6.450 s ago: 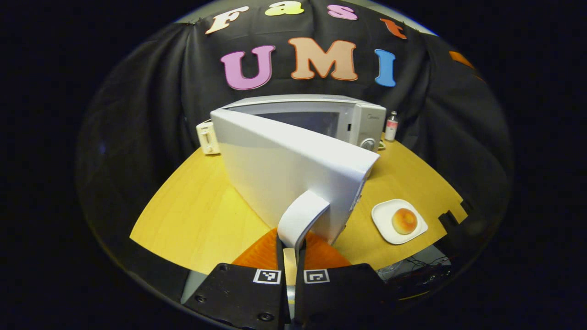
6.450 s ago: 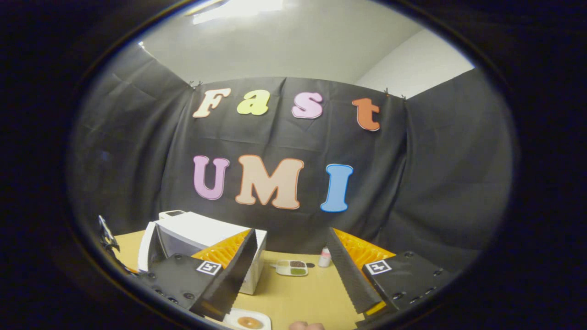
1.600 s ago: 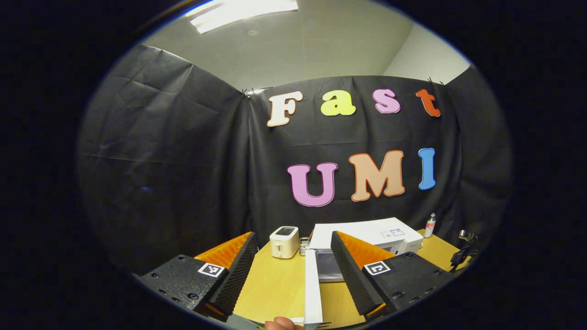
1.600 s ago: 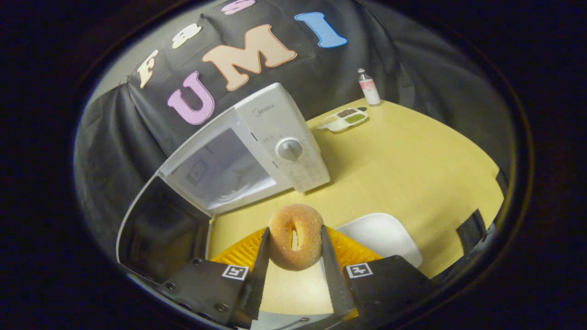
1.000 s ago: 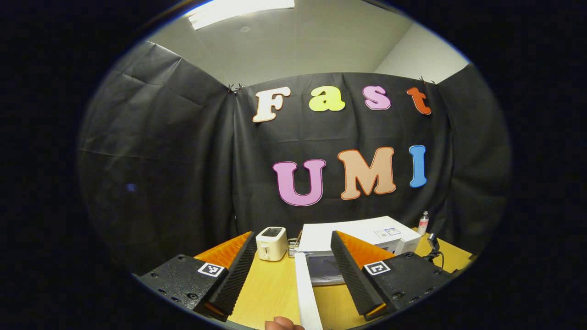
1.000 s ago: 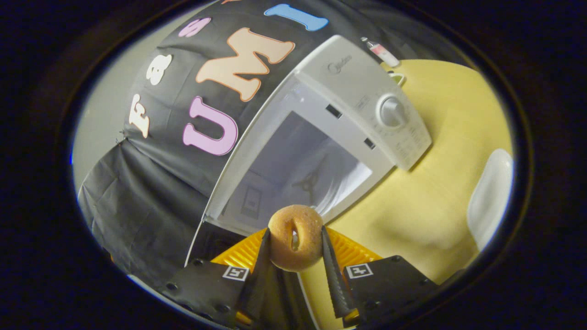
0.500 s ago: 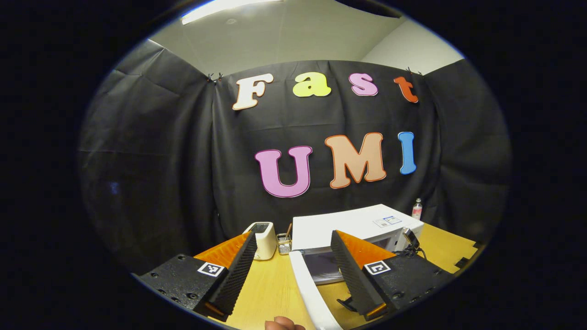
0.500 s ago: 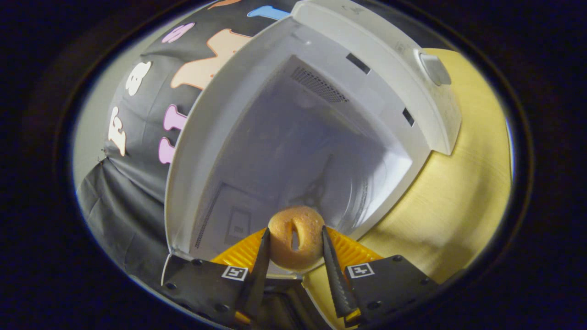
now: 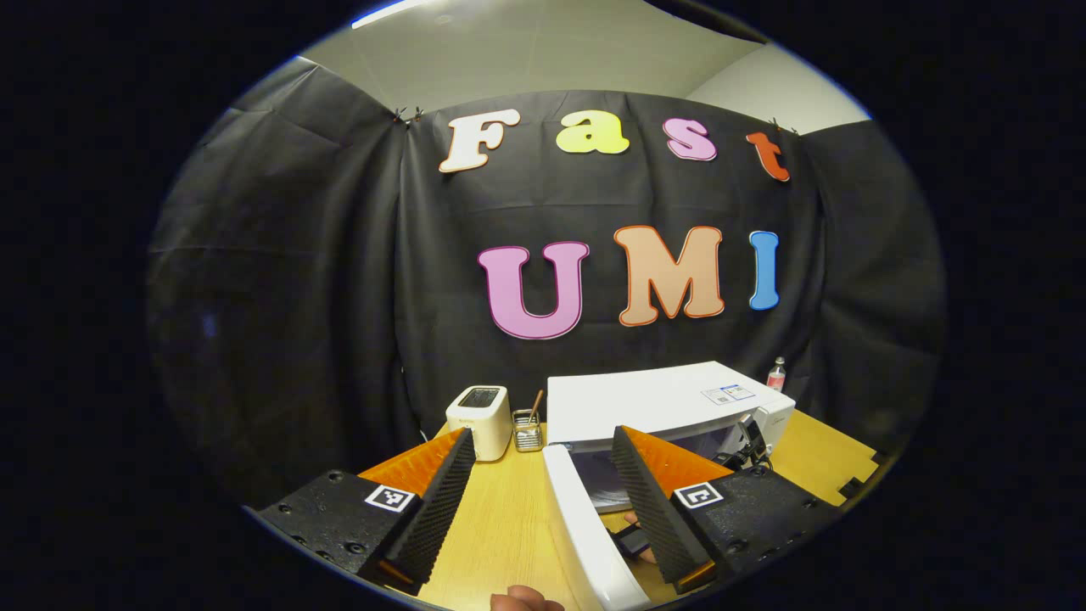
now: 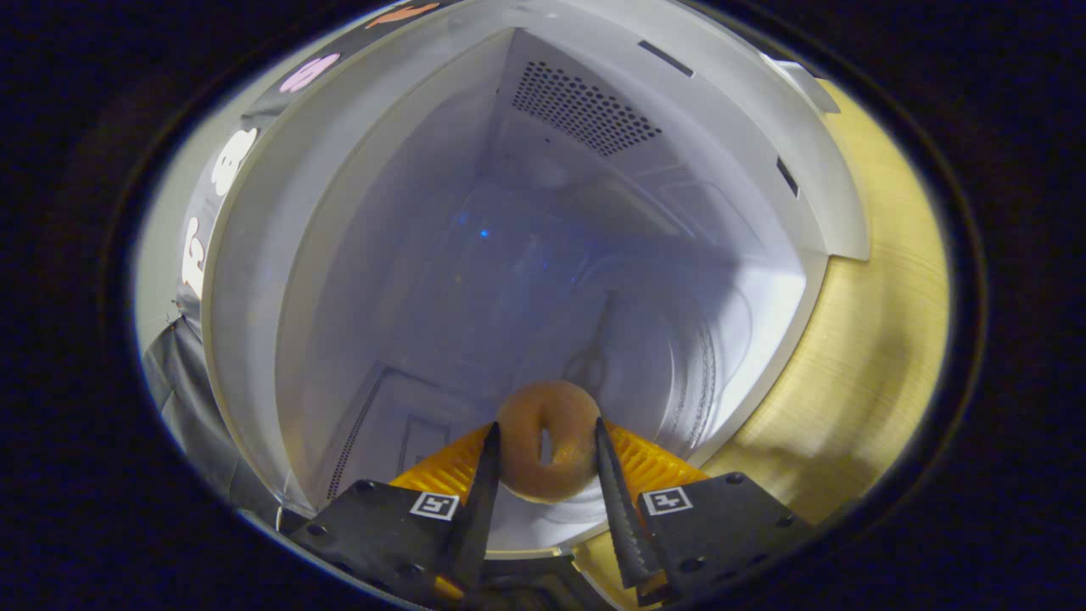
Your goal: Open the microwave oven with the left hand, put the food in, and close the microwave oven.
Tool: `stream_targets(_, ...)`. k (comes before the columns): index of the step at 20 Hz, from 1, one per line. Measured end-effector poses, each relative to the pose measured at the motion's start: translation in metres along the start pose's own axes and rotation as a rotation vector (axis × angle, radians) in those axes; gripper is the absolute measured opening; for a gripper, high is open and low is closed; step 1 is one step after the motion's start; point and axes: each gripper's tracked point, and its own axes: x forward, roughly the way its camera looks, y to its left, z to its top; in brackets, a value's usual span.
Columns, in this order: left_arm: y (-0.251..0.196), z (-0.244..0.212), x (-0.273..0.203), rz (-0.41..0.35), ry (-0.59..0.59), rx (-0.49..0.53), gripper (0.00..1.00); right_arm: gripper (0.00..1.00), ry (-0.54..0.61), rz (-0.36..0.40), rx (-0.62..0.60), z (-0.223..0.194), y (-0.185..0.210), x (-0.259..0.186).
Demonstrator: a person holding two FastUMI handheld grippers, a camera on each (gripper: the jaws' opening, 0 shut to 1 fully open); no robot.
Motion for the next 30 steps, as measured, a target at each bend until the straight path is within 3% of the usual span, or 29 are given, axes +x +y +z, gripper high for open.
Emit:
stream_targets(3,0.003,-0.006,0.001,0.010,0.015,-0.012,0.95,0.57,-0.013,-0.022,0.010,0.007,-0.003,0.006)
stream_targets(7,0.002,-0.004,0.002,0.011,0.010,-0.012,0.95,0.71,-0.016,-0.042,0.019,0.010,-0.007,0.010)
stream_targets(9,0.001,-0.004,0.000,0.009,0.008,-0.004,0.95,0.69,-0.041,-0.059,0.005,0.015,-0.008,0.010)
stream_targets(10,0.000,-0.003,0.000,0.009,0.005,-0.002,0.95,0.83,-0.046,-0.070,-0.001,0.016,-0.009,0.009)
stream_targets(13,-0.001,0.001,-0.003,0.012,-0.007,0.002,0.95,0.77,-0.045,-0.088,-0.016,0.016,-0.010,0.009)
stream_targets(18,0.002,0.002,-0.010,0.027,-0.011,0.007,0.95,0.84,-0.056,-0.065,-0.067,0.019,-0.002,0.004)
stream_targets(25,0.006,0.011,-0.023,0.068,-0.038,0.019,0.95,0.84,-0.048,-0.022,-0.140,0.027,0.003,-0.013)
stream_targets(26,0.008,0.011,-0.027,0.077,-0.043,0.021,0.96,0.95,-0.046,-0.010,-0.149,0.029,0.005,-0.018)
stream_targets(30,0.015,0.011,-0.044,0.128,-0.048,0.029,0.95,0.95,-0.039,0.040,-0.210,0.038,0.012,-0.043)
